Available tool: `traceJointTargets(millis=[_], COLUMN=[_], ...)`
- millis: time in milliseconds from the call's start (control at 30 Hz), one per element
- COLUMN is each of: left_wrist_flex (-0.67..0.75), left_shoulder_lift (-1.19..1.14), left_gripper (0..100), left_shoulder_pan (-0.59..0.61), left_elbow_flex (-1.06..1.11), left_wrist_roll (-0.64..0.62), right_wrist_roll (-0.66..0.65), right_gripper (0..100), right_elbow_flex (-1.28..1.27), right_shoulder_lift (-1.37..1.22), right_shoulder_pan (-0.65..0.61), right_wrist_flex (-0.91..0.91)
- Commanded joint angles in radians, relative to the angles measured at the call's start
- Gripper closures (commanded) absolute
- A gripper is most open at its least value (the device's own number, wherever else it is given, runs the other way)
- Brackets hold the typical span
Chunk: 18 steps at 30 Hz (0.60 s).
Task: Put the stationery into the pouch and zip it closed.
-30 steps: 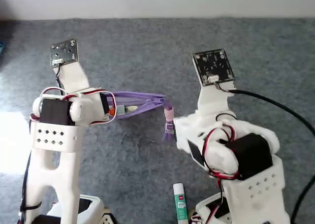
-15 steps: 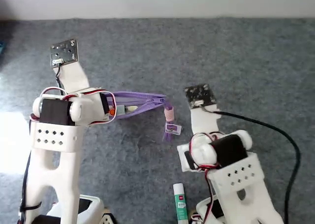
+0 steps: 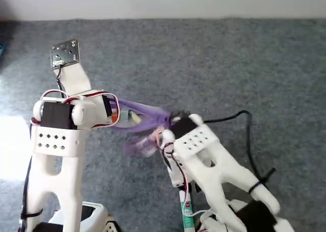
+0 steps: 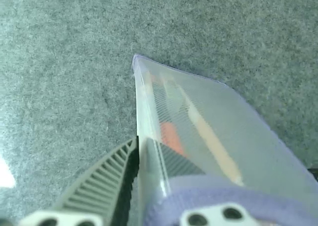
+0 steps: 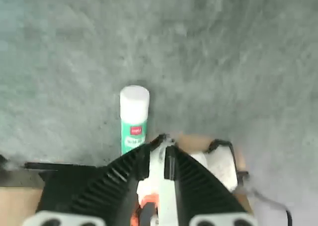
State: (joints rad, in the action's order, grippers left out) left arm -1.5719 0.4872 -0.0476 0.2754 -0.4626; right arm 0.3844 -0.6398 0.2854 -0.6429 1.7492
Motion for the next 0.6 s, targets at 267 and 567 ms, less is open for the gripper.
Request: traceJointTargets(millis=[267, 567], left_wrist_flex=[0.023, 0.032], left_shoulder_lift=[-0.003, -0.002], left_gripper=[99, 99], left_shoulder_pan=[-0.002, 0.132], left_elbow_flex=[-0.001, -0.007], left_wrist_roll=[-0.011, -0.066], right_wrist_roll=[0.025, 0.058], right_gripper=[92.8, 92.8], right_elbow_flex=[0.012, 0.012], right_shoulder_lift=[-0.189, -0.054], right_shoulder_pan=[-0.142, -0.124], right_wrist_flex=[-0.065, -0.038])
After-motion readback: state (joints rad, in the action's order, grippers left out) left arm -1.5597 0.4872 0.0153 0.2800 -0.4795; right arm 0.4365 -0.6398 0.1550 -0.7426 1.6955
